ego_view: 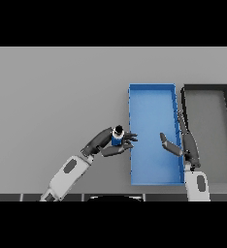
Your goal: Pick up the blue pipe and place it into the blue bin.
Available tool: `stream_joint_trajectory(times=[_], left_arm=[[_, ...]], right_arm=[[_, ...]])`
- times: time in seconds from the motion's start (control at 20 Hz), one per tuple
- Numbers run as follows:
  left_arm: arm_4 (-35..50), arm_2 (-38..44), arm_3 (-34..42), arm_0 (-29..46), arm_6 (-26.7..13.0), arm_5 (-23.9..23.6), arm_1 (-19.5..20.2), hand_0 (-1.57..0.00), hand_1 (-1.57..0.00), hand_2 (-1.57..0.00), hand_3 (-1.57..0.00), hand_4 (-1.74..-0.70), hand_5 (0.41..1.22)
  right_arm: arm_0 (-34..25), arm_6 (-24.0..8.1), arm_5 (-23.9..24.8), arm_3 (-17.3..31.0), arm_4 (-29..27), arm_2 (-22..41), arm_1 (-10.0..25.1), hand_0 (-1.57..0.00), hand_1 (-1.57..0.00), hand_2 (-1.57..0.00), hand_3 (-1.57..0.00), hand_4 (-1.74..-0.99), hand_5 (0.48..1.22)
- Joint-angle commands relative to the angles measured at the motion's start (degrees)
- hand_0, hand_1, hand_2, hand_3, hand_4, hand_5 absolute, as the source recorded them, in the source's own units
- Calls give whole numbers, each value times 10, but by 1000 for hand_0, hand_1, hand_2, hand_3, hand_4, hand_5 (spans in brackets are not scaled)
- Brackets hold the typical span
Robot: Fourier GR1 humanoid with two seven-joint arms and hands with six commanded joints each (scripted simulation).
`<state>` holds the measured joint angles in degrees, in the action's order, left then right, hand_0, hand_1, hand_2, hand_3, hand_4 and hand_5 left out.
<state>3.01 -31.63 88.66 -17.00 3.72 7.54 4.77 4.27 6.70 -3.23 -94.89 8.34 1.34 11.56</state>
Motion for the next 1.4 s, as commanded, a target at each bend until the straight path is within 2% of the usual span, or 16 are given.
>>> stream_joint_trajectory(times=[0.0,0.1,0.2,0.3,0.35,0.4,0.45,0.5,0.6,0.7,0.85,1.05,1.15,1.25,1.35], left_arm=[[0,4,-7,-4,-9,-1,-4,-1568,-1569,-1569,-1569,-1466,1220],[-1,6,-6,-2,-6,5,-7,-1569,-1569,-1570,-1570,-1466,1220],[-14,4,-11,2,-3,5,-10,-1570,-1570,-1570,-1570,-1466,1220],[-11,10,-12,5,5,15,-6,-1570,-1570,-1570,-1570,-1467,1220],[-9,13,-14,4,5,19,-9,-1570,-1570,-1571,-1571,-1467,1220],[-7,17,-12,0,3,23,-9,-1571,-1571,-1571,-1571,-1467,1221],[-11,16,-10,3,4,24,-9,-1571,-1571,-1571,-1571,-1467,1221],[-13,15,-9,7,7,25,-11,-1571,-1571,-1571,-1571,-1467,1221],[-17,13,-5,8,0,26,-18,-1571,-1571,-1571,-1571,-1467,1221],[-16,17,-3,10,3,33,-17,-1571,-1571,-1571,-1571,-1467,1221],[-26,21,-5,8,-9,33,-22,-1571,-1571,-1571,-1571,-1467,1221],[-30,33,-7,-1,-14,38,-26,-1571,-1571,-1571,-1571,-1467,1221],[-39,32,-12,4,-6,43,-27,-1571,-1571,-1571,-1571,-1467,1221],[-37,36,-14,2,-6,49,-34,-1571,-1571,-1571,-1571,-1467,1221],[-41,35,-11,11,16,60,-28,-1571,-1571,-1571,-1571,-1466,1221]], right_arm=[[3,1,1,-4,1,0,0,1,1,1,1,-1141,643],[13,-1,7,-15,7,4,-3,1,1,1,1,-1138,643],[22,-8,17,-32,18,12,-12,1,1,1,1,-1188,643],[30,-7,21,-38,20,7,-8,1,1,-2,1,-1184,642],[26,-4,15,-41,10,5,-5,1,1,-20,1,-1187,642],[30,21,-12,-57,-29,5,-10,1,-2,-41,1,-1195,648],[26,18,-44,-60,-76,-1,-8,1,-12,-67,0,-1198,641],[20,0,-82,-84,-123,1,2,1,-22,-89,-1,-1202,624],[-17,-64,-129,-111,-192,4,32,1,-29,-120,-1,-1215,607],[-44,-113,-170,-137,-258,5,66,1,-18,-117,0,-1228,588],[-101,-176,-196,-167,-307,32,93,1,-9,-104,0,-1255,560],[-167,-216,-220,-180,-302,67,113,1,-3,-66,1,-1291,558],[-193,-217,-234,-178,-300,86,107,1,-2,-44,1,-1298,559],[-218,-237,-242,-172,-307,106,96,1,-1,-42,1,-1300,560],[-242,-252,-249,-171,-324,123,87,1,0,-45,1,-1282,555]])
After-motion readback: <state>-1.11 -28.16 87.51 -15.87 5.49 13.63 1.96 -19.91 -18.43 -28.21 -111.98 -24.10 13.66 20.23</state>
